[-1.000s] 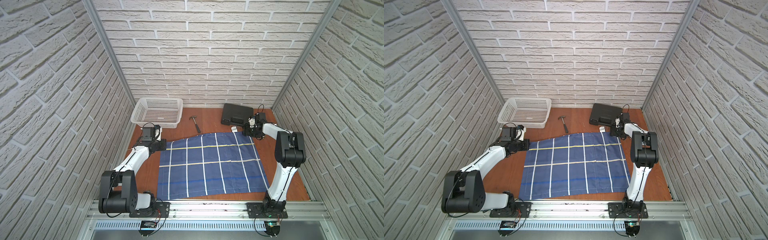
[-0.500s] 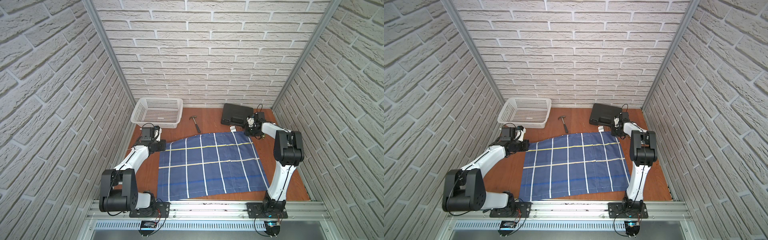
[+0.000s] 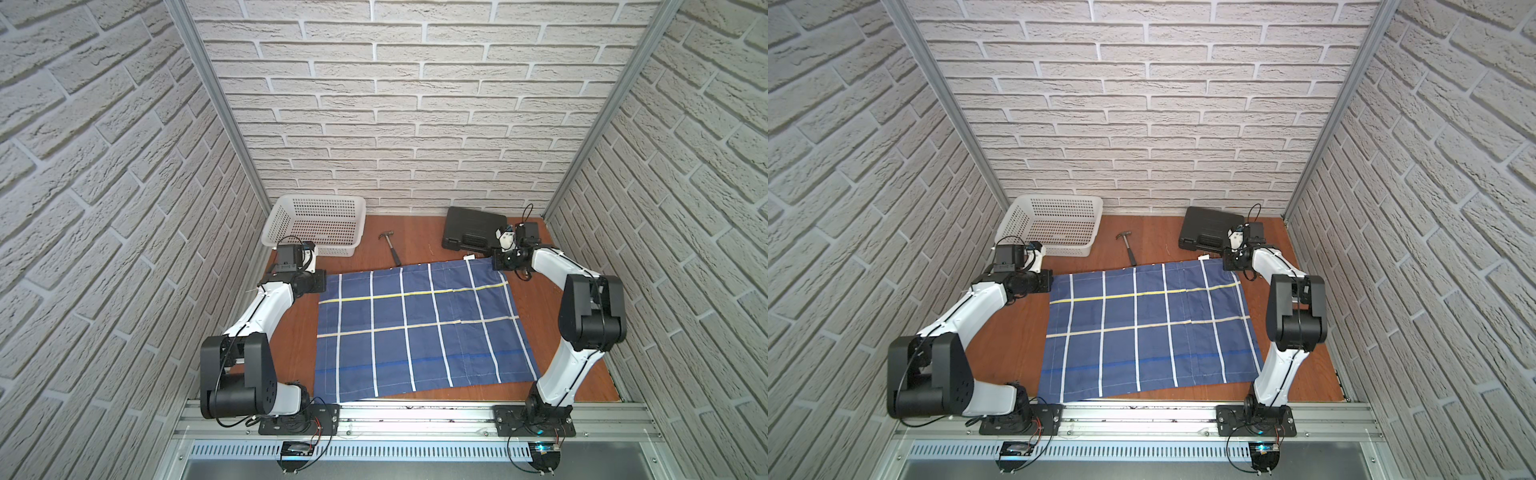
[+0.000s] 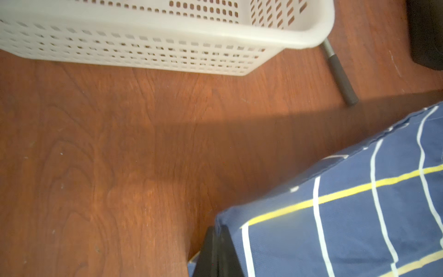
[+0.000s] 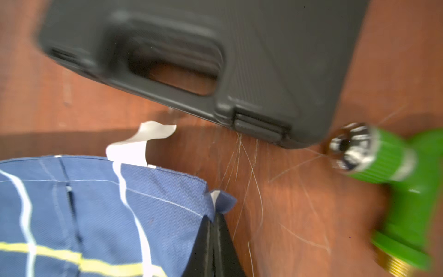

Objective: Roll up the pillowcase
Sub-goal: Fold the pillowcase at the center of the board.

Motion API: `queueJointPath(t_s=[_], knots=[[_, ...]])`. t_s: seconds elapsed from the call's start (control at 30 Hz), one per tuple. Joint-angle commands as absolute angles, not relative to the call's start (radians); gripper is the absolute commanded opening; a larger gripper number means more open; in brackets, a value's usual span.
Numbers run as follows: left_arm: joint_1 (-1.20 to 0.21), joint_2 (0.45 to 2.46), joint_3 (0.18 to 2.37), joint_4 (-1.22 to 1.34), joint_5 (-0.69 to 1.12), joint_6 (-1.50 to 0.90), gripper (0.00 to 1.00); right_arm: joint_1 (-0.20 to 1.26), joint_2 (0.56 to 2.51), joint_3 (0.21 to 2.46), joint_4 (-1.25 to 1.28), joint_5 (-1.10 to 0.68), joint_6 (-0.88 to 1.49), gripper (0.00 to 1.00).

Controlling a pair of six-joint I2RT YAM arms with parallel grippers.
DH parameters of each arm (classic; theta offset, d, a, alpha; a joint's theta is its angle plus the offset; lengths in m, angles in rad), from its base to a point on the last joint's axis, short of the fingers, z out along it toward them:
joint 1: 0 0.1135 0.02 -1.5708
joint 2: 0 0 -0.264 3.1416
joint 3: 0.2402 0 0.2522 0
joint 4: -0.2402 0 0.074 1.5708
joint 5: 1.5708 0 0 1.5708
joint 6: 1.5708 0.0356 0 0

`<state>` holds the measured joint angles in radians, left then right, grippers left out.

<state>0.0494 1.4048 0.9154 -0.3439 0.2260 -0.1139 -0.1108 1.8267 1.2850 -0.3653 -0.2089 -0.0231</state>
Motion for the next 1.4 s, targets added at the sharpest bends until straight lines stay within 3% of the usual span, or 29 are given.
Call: queueJointPath(t_s=[0.0,0.53,1.1,1.37], knots=[[0.066,1.379,0.950,-0.318,0.202,-0.050,0.00,-0.109,1.710,1.246,-0.273,-0.253,-0.067,0.02],[0.146,1.489,1.206,-0.371,0.258,0.074,0.00,-0.163,1.639,1.237,-0.056,-0.405,-0.014,0.03],[0.151,1.193,0.930,-0.572,0.198,0.250,0.00,-0.199,1.297,0.908,-0.264,-0.375,-0.220,0.06],[0.132,1.038,0.786,-0.631,0.108,0.300,0.00,-0.191,1.016,0.660,-0.396,-0.214,-0.310,0.04]])
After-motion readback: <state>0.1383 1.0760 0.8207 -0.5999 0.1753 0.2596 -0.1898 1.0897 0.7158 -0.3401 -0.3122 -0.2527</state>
